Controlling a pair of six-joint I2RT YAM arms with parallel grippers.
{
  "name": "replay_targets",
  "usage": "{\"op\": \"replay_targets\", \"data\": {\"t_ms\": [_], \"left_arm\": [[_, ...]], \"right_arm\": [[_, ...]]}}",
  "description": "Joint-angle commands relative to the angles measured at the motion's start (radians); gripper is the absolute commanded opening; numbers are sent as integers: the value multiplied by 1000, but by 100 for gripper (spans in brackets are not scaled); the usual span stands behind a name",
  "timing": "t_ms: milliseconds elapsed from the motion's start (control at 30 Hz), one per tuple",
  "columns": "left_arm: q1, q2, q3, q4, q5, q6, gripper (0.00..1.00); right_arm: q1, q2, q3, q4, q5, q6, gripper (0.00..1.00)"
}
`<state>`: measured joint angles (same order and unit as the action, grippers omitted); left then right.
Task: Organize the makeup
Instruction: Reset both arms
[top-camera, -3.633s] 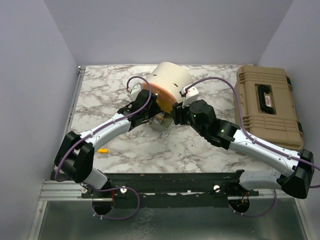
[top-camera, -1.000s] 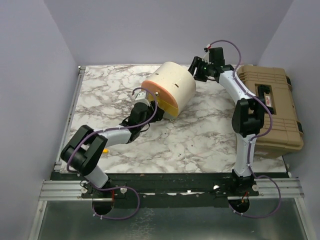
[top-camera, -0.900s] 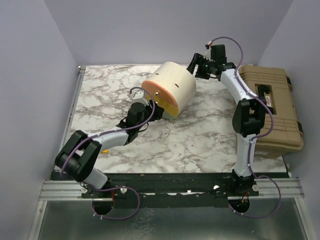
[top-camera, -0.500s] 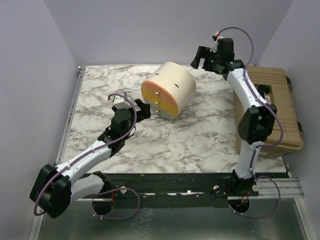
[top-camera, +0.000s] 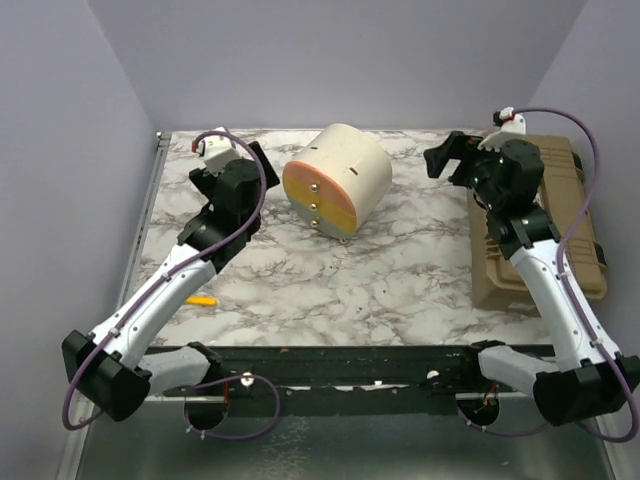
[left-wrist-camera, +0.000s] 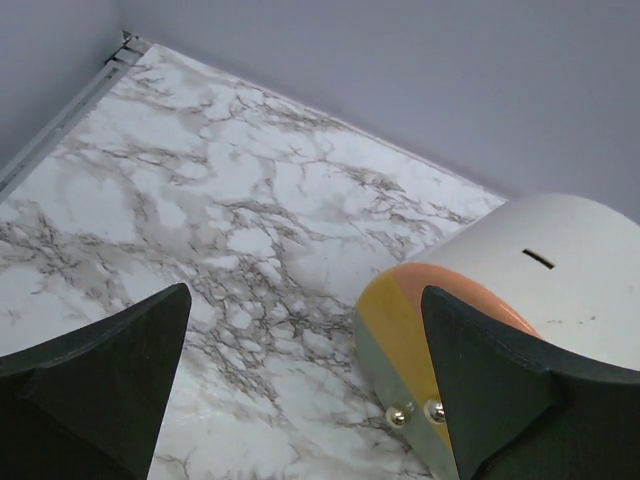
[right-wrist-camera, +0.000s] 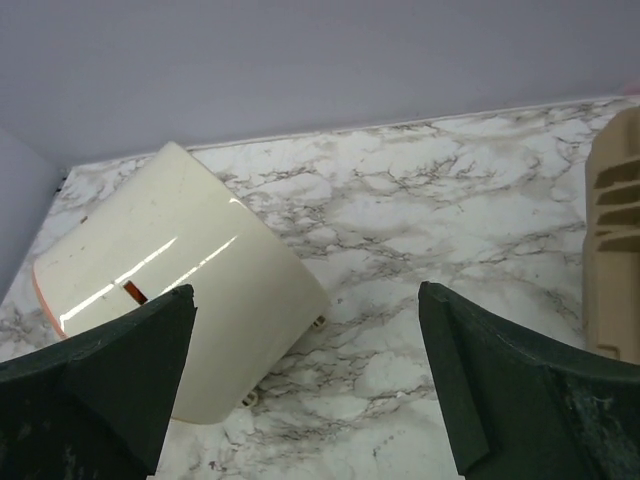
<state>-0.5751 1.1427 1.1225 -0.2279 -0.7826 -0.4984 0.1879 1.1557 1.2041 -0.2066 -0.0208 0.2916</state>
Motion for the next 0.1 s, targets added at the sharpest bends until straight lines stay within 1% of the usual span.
{"op": "replay_targets", "data": {"t_ms": [0, 67], "left_arm": [[6, 73, 75, -198, -61, 39, 99], [6, 77, 86, -216, -48, 38, 99]], "right_arm": [[-4, -65, -77, -15, 62, 3, 100], [-4, -98, -93, -25, 54, -13, 100]]}}
